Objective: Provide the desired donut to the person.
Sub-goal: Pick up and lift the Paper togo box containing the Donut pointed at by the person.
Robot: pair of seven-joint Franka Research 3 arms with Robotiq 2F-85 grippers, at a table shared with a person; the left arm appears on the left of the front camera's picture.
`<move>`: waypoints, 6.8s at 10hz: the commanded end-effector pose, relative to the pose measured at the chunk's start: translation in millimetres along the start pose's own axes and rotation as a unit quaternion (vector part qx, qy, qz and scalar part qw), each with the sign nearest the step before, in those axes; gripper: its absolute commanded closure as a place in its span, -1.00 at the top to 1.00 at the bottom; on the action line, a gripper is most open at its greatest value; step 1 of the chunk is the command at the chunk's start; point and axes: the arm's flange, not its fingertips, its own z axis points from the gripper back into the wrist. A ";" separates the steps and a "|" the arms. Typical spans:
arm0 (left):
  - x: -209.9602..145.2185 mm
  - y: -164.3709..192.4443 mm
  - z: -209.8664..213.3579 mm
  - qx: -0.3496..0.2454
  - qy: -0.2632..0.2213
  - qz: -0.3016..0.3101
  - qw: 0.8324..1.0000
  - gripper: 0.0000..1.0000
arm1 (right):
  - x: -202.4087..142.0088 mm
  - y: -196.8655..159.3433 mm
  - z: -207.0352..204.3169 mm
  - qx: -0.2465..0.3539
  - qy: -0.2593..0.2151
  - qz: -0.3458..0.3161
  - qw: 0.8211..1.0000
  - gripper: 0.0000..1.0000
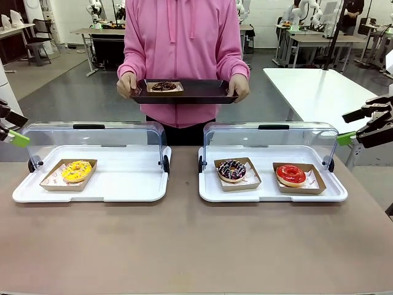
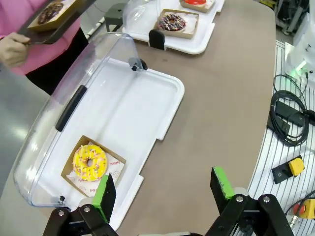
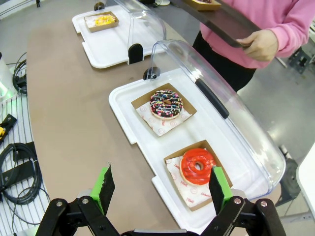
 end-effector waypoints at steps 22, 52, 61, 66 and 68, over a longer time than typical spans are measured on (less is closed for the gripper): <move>-6.8 21.2 23.3 0.061 -0.061 0.018 0.996 1.00 | 1.7 -1.5 -3.5 0.003 -0.011 -0.007 1.000 1.00; -39.7 68.9 -101.5 -0.133 0.226 -0.229 0.938 1.00 | 1.7 -1.5 -3.5 0.003 -0.011 -0.007 1.000 1.00; -64.9 151.2 -178.1 -0.121 0.250 -0.248 0.928 1.00 | 1.7 -1.5 -3.5 0.003 -0.011 -0.007 1.000 1.00; -88.9 161.2 -201.4 -0.126 0.250 -0.251 0.927 1.00 | 1.7 -1.5 -3.5 0.003 -0.011 -0.007 1.000 1.00; -94.1 164.1 -210.1 -0.122 0.259 -0.253 0.924 1.00 | 1.7 -1.5 -3.5 0.003 -0.011 -0.007 1.000 1.00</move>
